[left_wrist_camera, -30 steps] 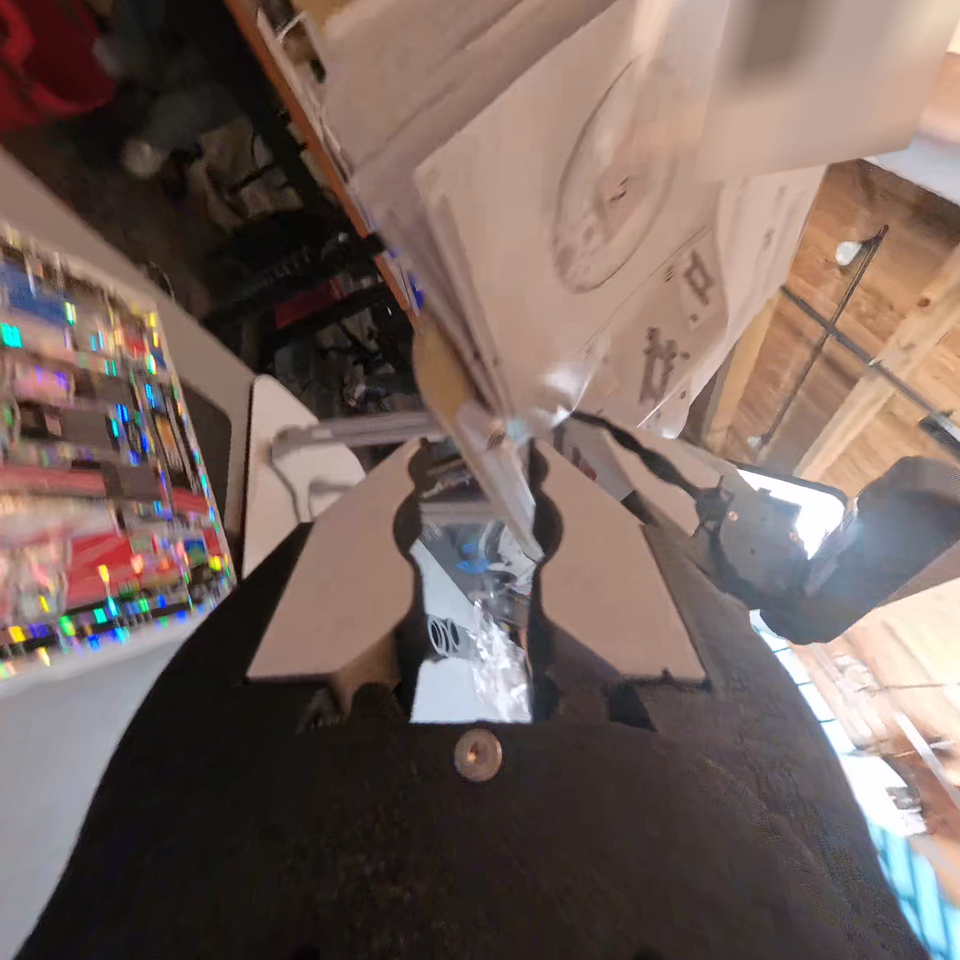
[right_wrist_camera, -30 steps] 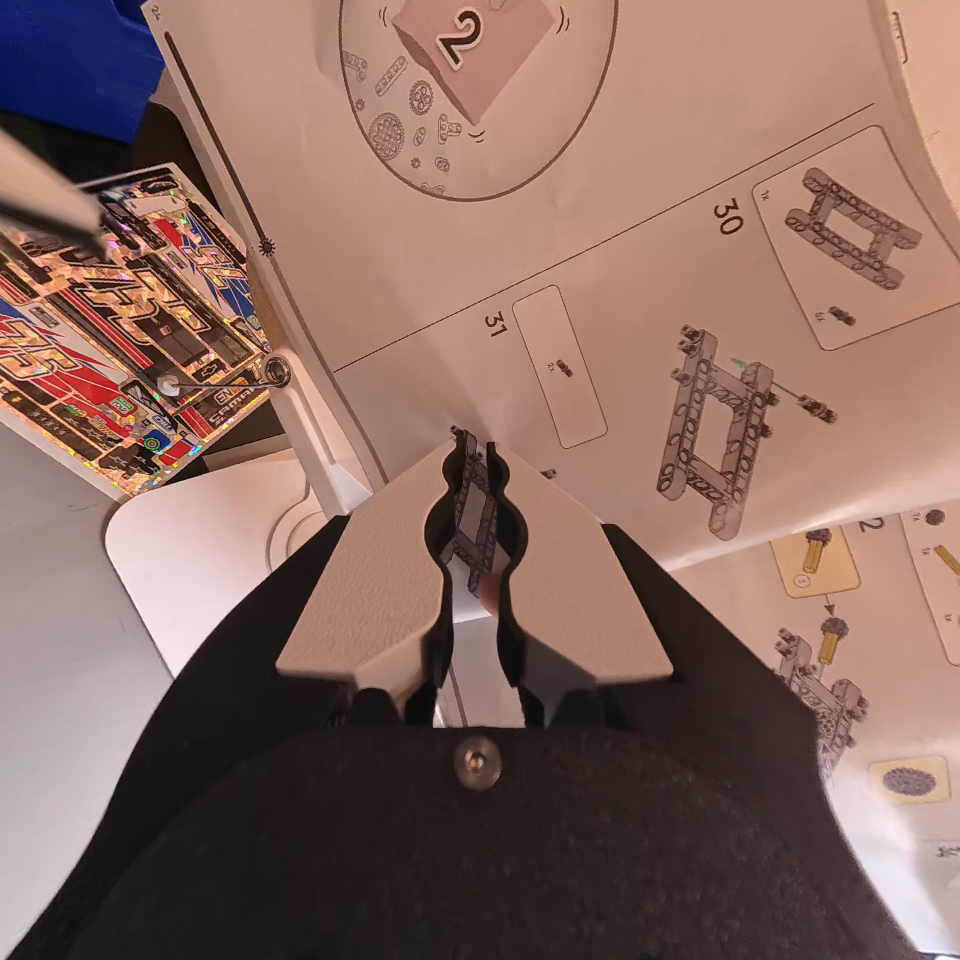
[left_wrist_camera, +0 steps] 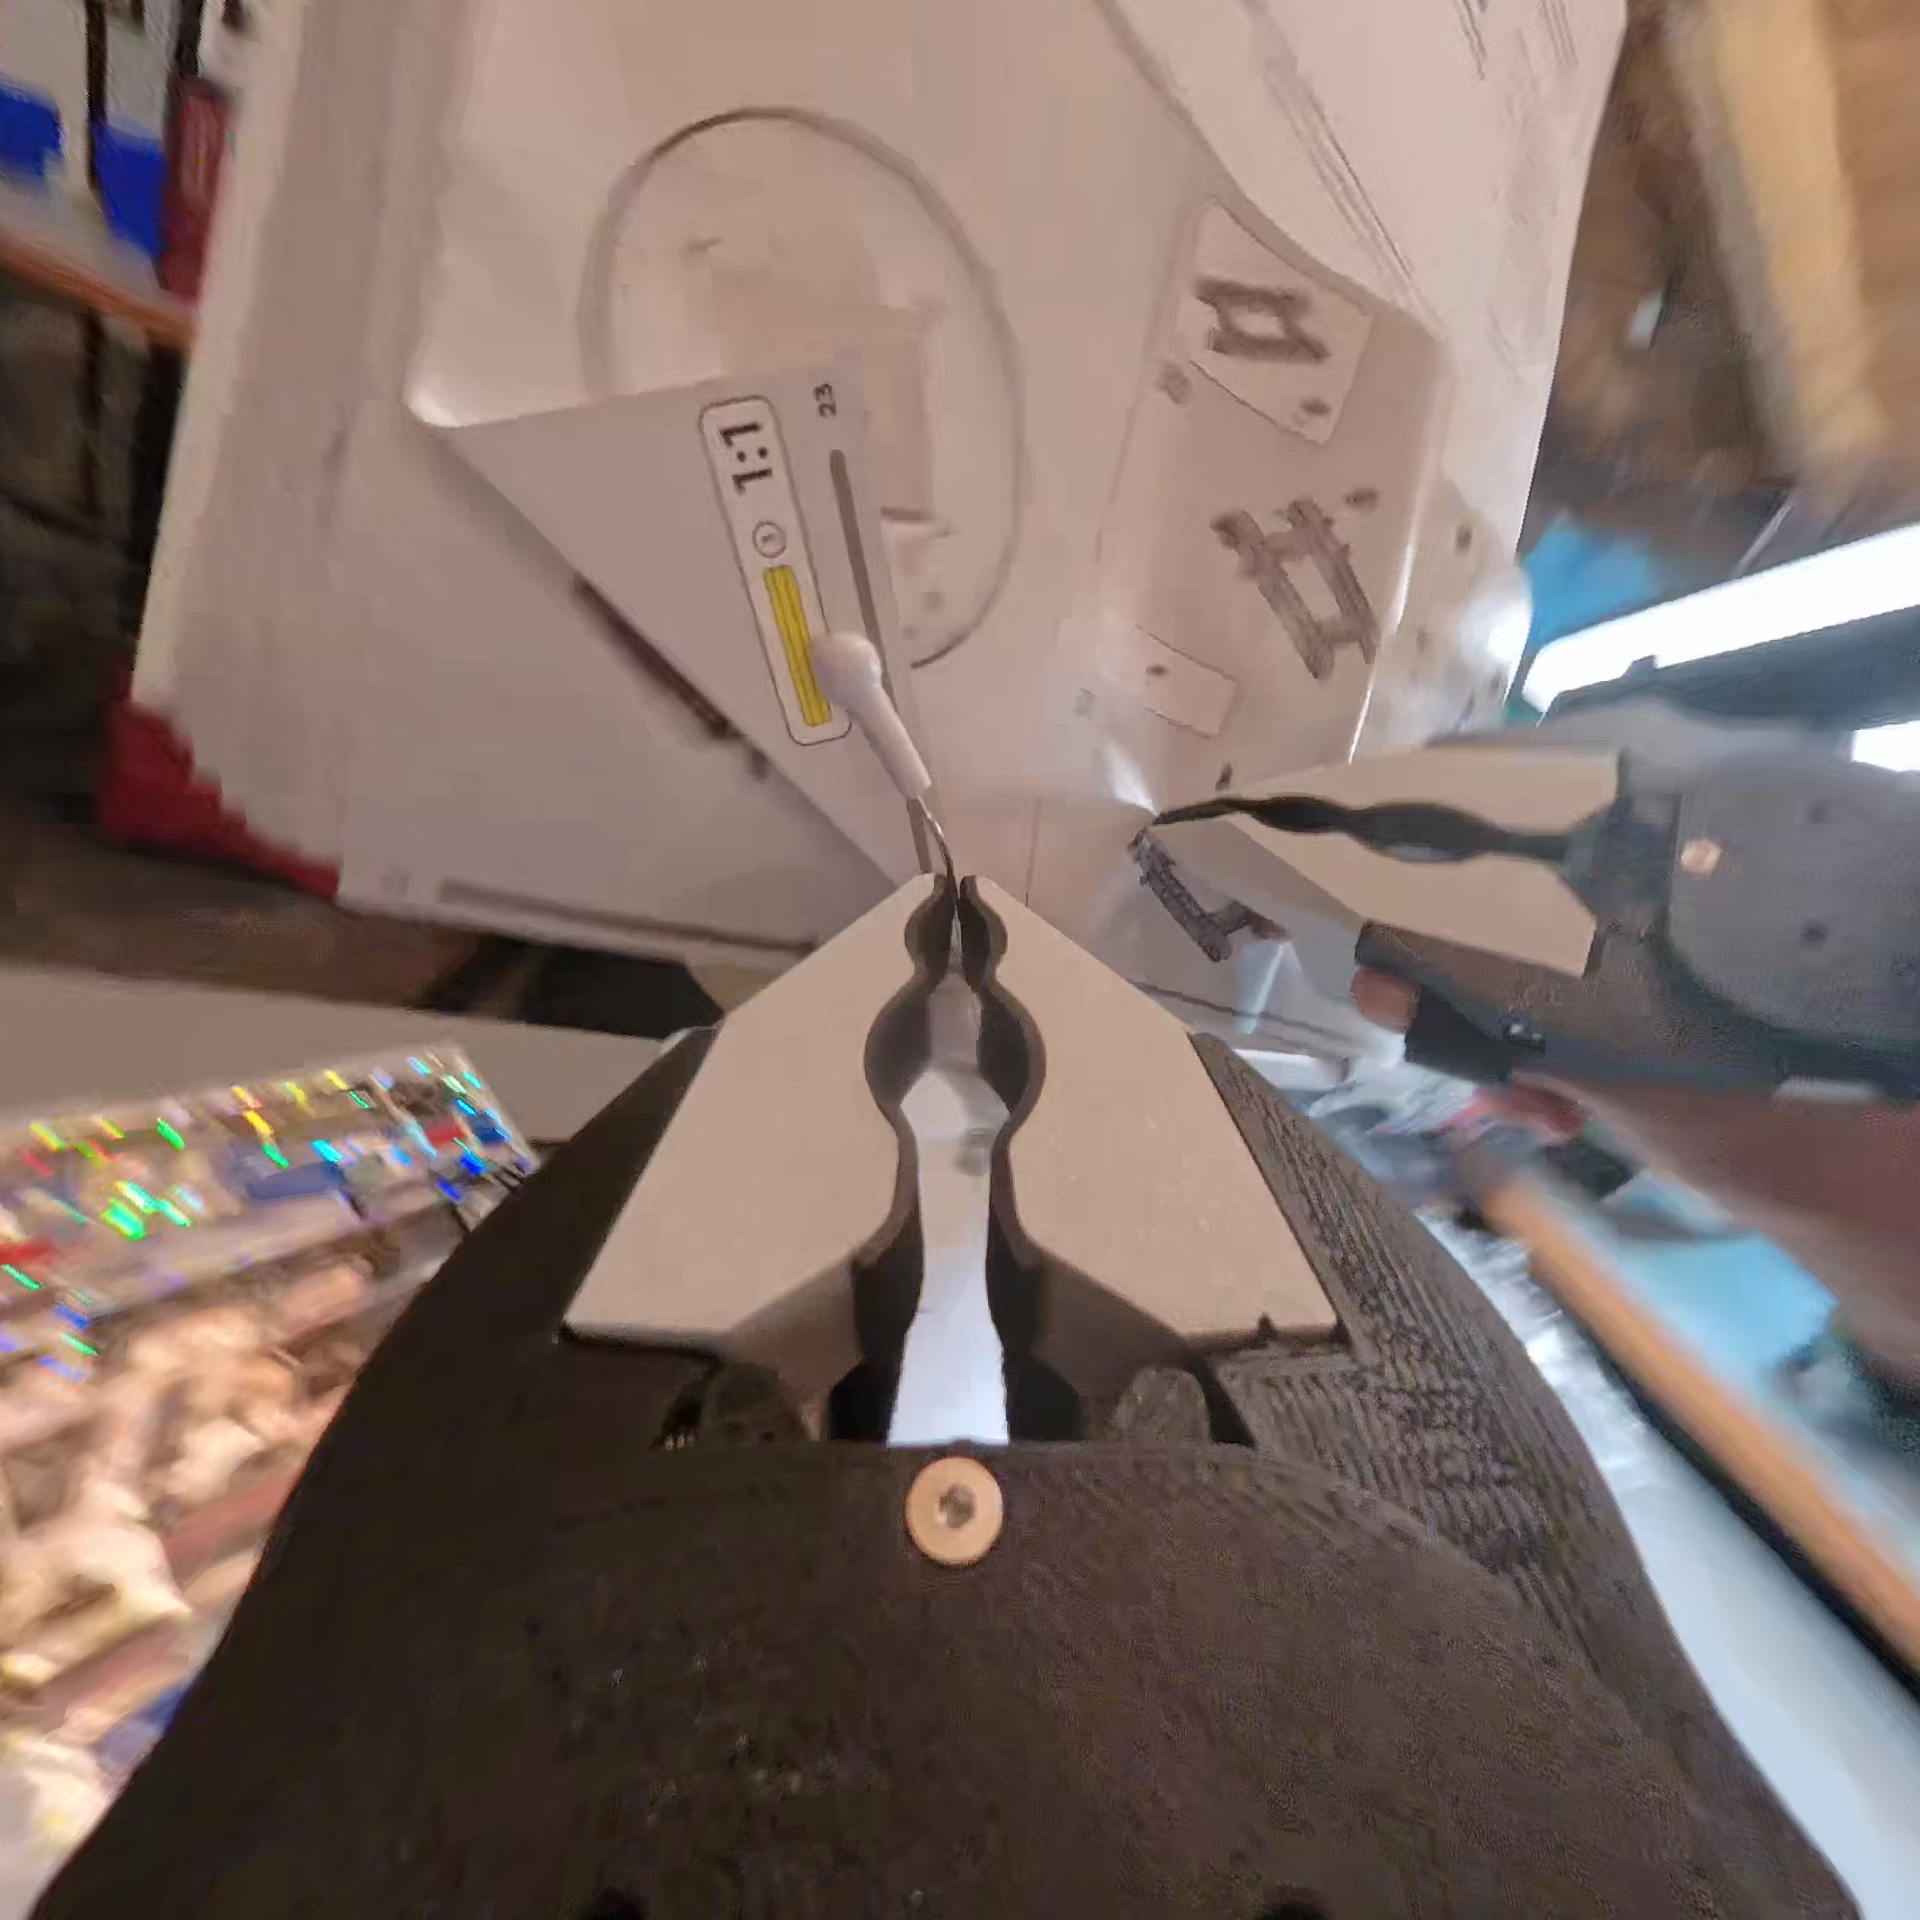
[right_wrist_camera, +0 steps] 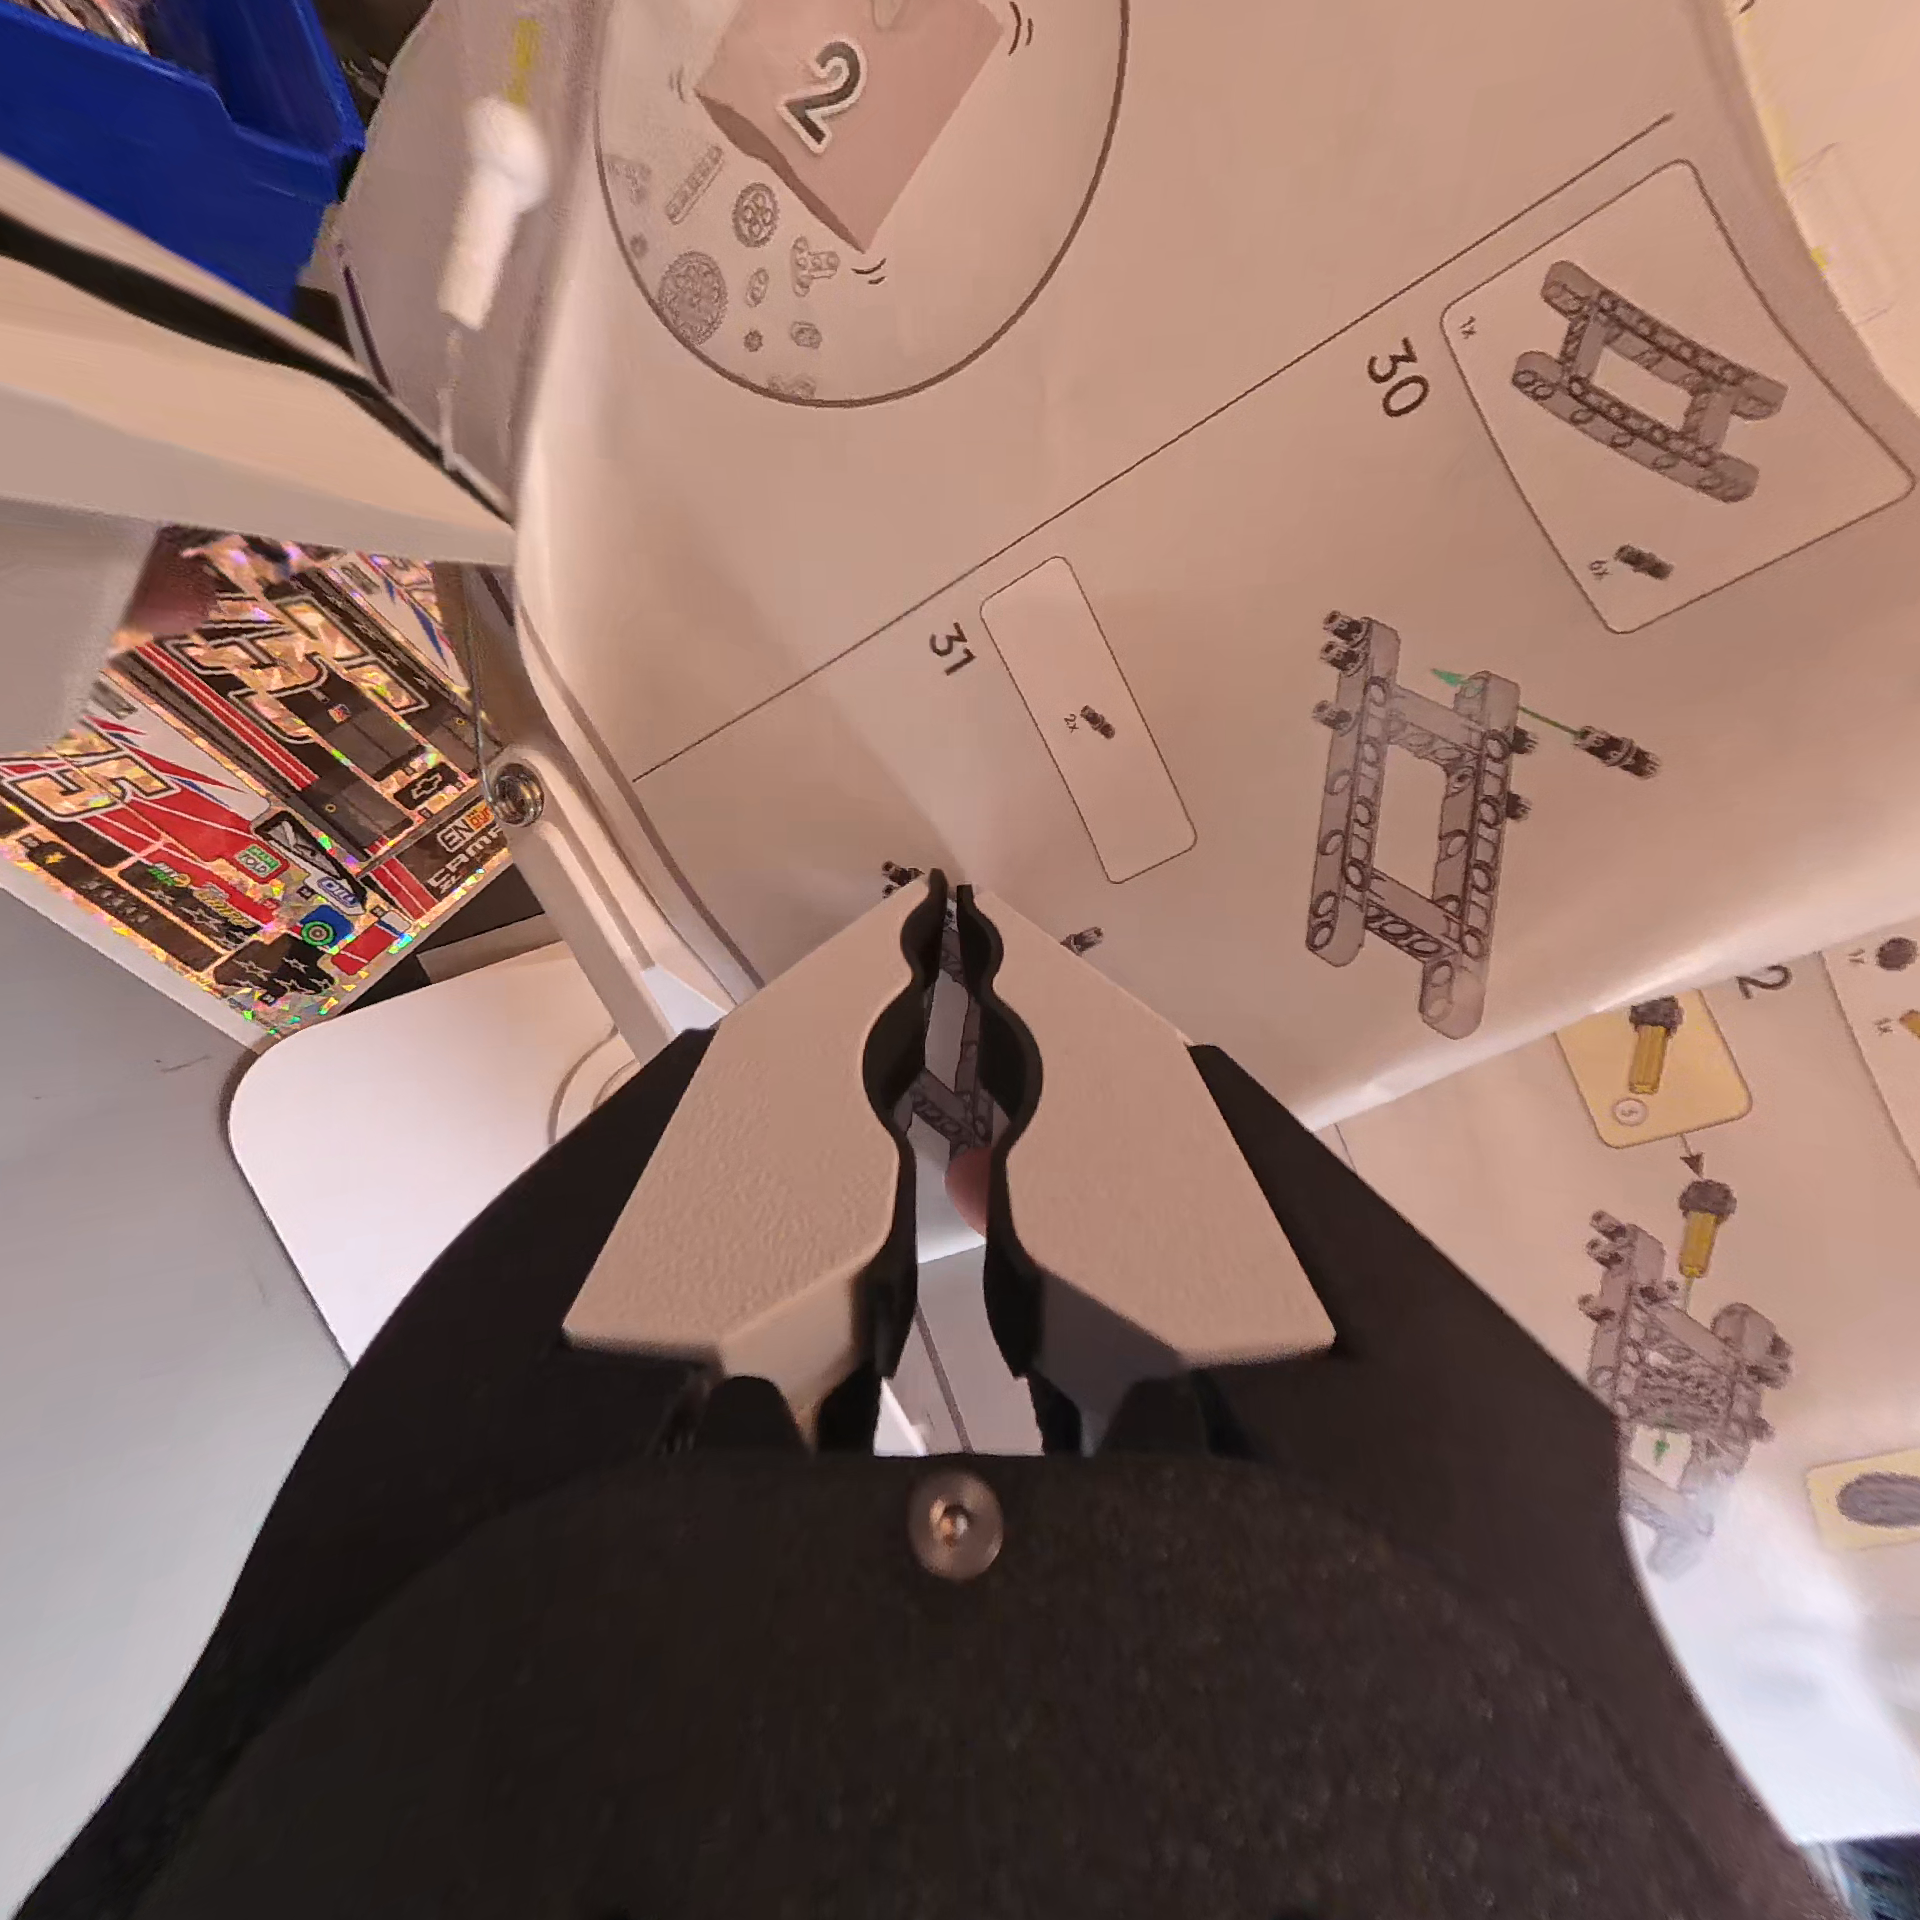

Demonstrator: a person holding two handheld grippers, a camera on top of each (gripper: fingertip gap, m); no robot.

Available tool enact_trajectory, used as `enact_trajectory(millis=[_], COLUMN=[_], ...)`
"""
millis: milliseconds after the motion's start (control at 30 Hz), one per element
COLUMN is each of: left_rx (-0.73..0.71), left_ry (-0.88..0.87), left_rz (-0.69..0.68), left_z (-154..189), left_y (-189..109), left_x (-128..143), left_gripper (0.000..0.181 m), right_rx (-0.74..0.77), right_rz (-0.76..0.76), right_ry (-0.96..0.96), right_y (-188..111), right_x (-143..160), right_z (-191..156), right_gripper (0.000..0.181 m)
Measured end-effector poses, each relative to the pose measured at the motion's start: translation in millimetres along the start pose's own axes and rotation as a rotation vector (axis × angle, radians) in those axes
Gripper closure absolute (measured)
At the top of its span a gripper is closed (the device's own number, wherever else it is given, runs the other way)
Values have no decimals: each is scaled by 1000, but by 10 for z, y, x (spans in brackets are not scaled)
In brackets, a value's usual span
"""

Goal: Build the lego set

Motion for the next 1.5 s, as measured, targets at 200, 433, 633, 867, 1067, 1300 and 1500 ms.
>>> enact_trajectory(millis=[200, 433, 633, 867, 1067, 1300, 1500], left_rx=[72, -22, 37, 82, 65, -3, -6], left_ry=[-466, -113, 503, 795, 902, 839, 713], left_rz=[105, 134, -66, -177, -194, -195, -173], left_z=[-245, -57, 403, 524, 528, 505, 465], left_y=[-140, -104, 216, 339, 297, 304, 285], left_x=[408, 211, -28, 22, 18, 12, 28], left_gripper=[181, 181, 181, 181, 178, 181, 181], right_rx=[14, 12, 0, -65, -13, -27, -12], right_rz=[-10, -18, -2, 90, 283, 177, 125], right_ry=[7, 18, 36, 145, 332, 494, 432], right_y=[7, 8, 12, -203, -849, -886, -658], right_x=[-8, -13, -17, 103, 760, 1832, 1942], right_z=[-11, -17, -22, -30, -102, -336, -432], right_gripper=[181, 178, 178, 163, 155, 144, 138])
Point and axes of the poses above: each gripper's, where its closed fingertips meet, y out along the fingers, x out of its underside, z = x × y across the jaws, the point moved 9 cm from there along -y, back along the fingers, and after that the axes turned 10 degrees about -x, right-handed, at the moved point
